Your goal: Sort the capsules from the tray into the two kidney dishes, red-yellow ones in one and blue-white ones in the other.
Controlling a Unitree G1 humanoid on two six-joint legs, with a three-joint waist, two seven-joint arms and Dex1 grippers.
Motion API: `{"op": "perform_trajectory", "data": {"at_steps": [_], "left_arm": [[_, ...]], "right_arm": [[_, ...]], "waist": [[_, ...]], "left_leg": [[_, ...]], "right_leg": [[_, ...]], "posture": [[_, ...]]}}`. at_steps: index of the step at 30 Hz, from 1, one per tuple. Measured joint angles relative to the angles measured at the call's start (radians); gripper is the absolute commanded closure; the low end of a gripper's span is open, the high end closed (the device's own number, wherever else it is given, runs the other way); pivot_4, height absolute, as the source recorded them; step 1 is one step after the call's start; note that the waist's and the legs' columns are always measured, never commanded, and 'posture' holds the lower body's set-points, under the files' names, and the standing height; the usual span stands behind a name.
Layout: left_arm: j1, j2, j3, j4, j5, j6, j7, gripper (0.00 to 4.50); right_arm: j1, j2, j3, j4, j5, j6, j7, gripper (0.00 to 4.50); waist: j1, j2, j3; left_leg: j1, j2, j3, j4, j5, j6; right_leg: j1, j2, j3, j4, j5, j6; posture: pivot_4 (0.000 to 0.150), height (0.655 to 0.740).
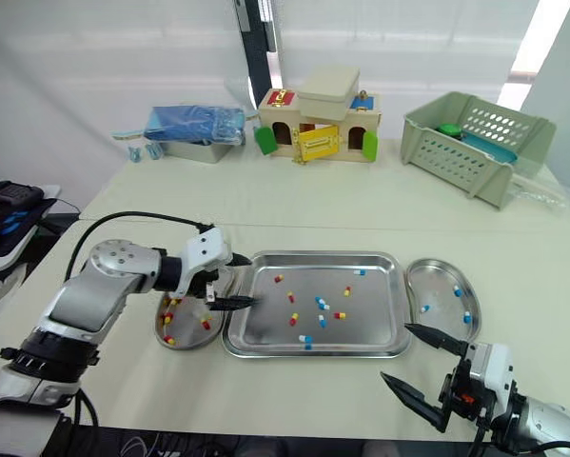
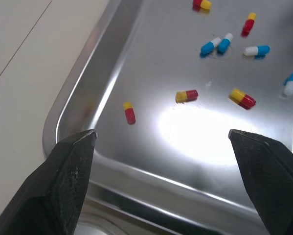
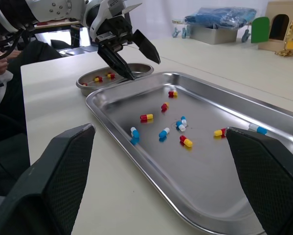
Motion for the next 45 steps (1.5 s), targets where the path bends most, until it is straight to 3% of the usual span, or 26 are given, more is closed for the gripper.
{"op": "perform_trajectory", "data": {"at_steps": [5,8,13,38,41,45], "left_arm": [[-0.025,-0.047,-0.043,0.055,0.045,0.057,0.046,0.00],[-0.044,-0.068,-0.064,0.086,0.064,0.074,0.063,0.66],[-0.071,-0.090,-0.067,0.149,0.093,0.059,0.086,2.17],[-0.095,-0.166,-0.084,0.209,0.132,0.051,0.090,2.17],[-0.095,-0.167,-0.084,0.209,0.131,0.051,0.088,2.67],[-0.095,-0.168,-0.084,0.212,0.131,0.050,0.087,3.94]], "right_arm": [[0.038,0.020,0.003,0.000,-0.014,-0.027,-0.002,0.01],[0.058,0.033,0.008,0.003,-0.029,-0.058,-0.002,0.00],[0.073,0.046,0.012,0.026,-0.036,-0.095,-0.001,0.00],[0.099,0.061,0.050,0.025,-0.066,-0.132,-0.051,0.00],[0.091,0.059,0.056,0.013,-0.066,-0.120,-0.072,0.00],[0.088,0.054,0.057,-0.001,-0.066,-0.105,-0.090,0.00]], "waist": [[-0.003,0.000,0.000],[0.000,0.000,0.000],[0.000,-0.001,0.000],[0.001,-0.001,0.000],[0.001,-0.001,0.000],[0.001,-0.001,0.000]], "left_leg": [[0.000,0.000,0.000,0.000,0.000,0.000],[0.000,0.000,0.000,0.000,0.000,0.000],[0.000,0.000,0.000,0.000,0.002,-0.003],[0.000,0.000,0.000,0.000,0.002,-0.003],[0.000,0.000,0.000,0.000,0.002,-0.003],[0.000,0.000,0.000,0.000,0.002,-0.003]], "right_leg": [[0.000,0.000,0.000,0.000,0.000,0.000],[0.000,0.000,0.000,0.000,0.000,0.000],[0.000,0.000,0.000,0.000,0.000,0.000],[0.001,0.000,0.000,0.000,0.000,0.000],[0.001,0.000,0.000,0.000,0.000,0.000],[0.001,0.000,0.000,0.000,0.000,0.000]], "posture": [[0.150,0.7400],[0.150,0.7400],[0.150,0.7400],[0.150,0.7400],[0.150,0.7400],[0.150,0.7400]]}}
